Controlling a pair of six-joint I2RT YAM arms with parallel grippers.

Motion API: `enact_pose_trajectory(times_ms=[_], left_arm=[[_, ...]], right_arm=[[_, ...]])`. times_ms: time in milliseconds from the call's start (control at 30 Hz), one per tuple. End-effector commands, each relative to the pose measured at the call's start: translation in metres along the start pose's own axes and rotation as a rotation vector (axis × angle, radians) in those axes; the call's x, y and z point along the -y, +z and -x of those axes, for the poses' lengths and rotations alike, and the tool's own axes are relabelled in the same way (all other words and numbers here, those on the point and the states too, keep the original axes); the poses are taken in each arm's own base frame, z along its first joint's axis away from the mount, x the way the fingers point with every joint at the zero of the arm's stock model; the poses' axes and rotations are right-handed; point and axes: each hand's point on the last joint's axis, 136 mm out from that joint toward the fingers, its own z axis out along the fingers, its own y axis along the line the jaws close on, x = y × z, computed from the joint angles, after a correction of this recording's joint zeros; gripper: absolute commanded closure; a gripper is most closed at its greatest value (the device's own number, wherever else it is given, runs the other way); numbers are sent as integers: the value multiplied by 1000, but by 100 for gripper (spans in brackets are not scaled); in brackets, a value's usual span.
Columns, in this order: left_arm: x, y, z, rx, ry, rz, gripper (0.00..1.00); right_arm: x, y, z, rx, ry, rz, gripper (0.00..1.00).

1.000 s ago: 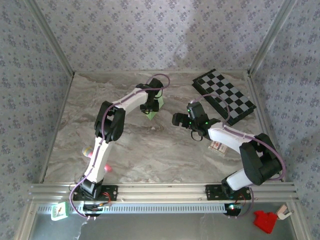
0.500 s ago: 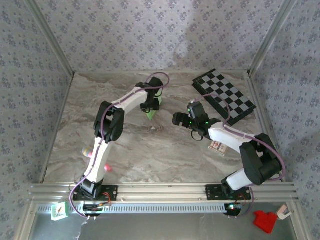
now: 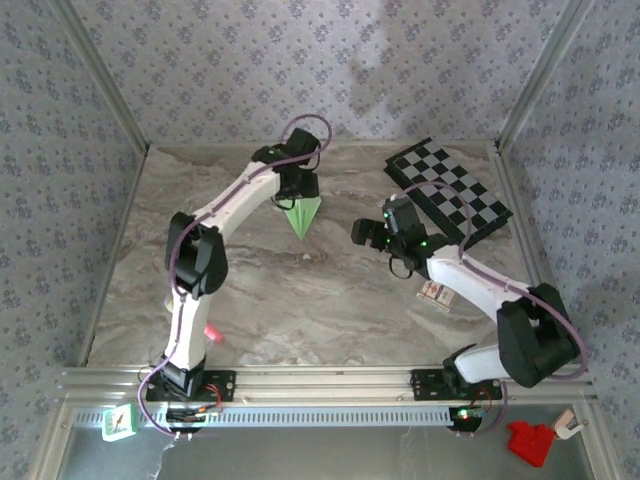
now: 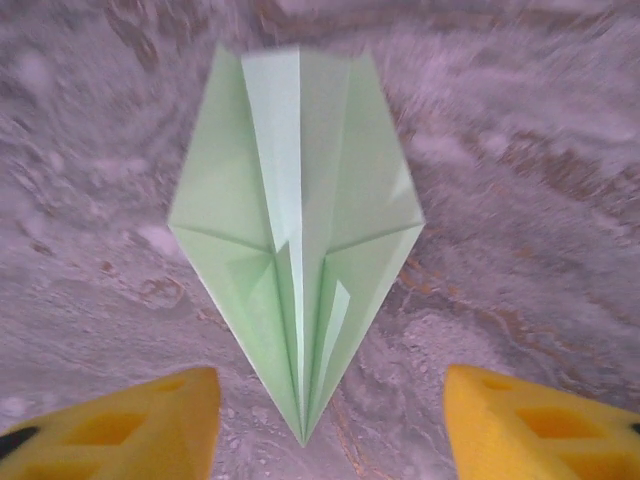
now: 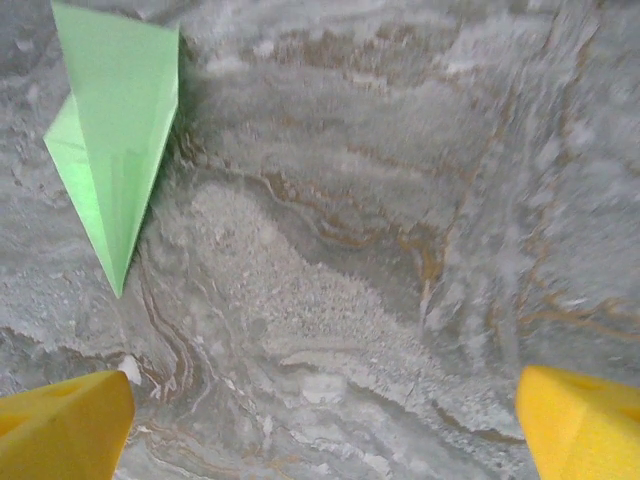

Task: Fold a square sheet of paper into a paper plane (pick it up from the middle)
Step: Reset both arms

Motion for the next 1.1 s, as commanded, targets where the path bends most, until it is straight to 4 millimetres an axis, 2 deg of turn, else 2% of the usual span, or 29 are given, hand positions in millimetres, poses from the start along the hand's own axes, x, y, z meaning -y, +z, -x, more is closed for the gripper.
enact_pose_trajectory(times_ms=[0,133,267,300,367,500,600,733,800,933,1067], left_arm=[[-17,-68,31,177,1,7,31],[-45,-112,47,373,22,6,18],[-92,-142,50,554,2,69,5],[-105,-145,47,592,-5,87,1],[-134,-149,40,641,-40,119,0],[-194,-142,13,697,-110,217,0],[-238,-130,-11,703,-171,287,0],[-277,-112,-41,708,-184,389,0],[-288,-104,-54,728,-161,424,0],[-299,-92,-69,726,-147,430,0],[-295,-77,-74,741,-73,363,0]], right_arm=[[3,-36,44,121,-81,-65,0],[19,-74,78,240,-168,-164,0],[46,-107,100,354,-180,-269,0],[56,-113,103,372,-175,-298,0],[73,-122,105,399,-167,-349,0],[106,-129,99,457,-180,-443,0],[130,-129,89,479,-171,-491,0],[157,-118,68,479,-175,-512,0],[170,-109,57,489,-158,-514,0],[183,-84,40,504,-160,-480,0],[194,-58,28,465,-185,-492,0]])
